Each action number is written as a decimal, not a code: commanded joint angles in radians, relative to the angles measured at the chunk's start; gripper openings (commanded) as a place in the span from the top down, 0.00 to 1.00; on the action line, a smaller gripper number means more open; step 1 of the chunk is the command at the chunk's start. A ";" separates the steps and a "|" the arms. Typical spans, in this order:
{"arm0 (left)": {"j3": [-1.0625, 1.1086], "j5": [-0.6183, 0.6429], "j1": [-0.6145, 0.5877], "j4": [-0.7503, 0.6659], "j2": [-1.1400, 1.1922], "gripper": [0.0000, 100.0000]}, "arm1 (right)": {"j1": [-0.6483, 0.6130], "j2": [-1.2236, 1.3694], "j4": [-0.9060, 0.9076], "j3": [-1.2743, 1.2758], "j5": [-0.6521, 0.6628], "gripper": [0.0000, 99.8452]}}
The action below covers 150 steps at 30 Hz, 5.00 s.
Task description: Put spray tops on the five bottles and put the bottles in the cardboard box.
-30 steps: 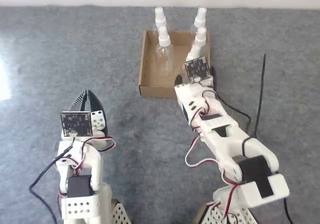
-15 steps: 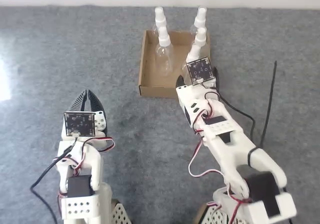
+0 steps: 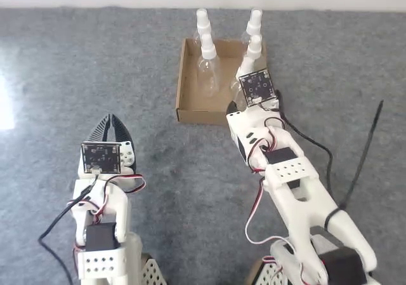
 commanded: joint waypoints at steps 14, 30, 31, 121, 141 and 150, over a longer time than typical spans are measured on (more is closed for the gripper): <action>-0.010 -0.006 -0.005 -0.009 -0.023 0.98 | 0.005 -0.077 0.050 -0.008 -0.006 0.88; -0.010 -0.006 -0.005 -0.009 -0.023 0.98 | 0.008 -0.088 0.110 -0.011 0.060 0.97; -0.010 -0.006 -0.005 -0.009 -0.023 0.98 | 0.008 -0.102 0.120 -0.011 0.060 0.97; -0.010 -0.006 -0.002 -0.009 -0.023 0.98 | 0.148 -1.400 0.753 0.459 0.052 0.97; -0.010 -0.008 0.044 0.020 -0.023 0.98 | 0.150 -1.388 0.756 0.677 0.051 0.97; -0.010 -0.037 0.069 0.038 -0.023 0.98 | 0.147 -1.397 0.993 0.677 0.052 0.97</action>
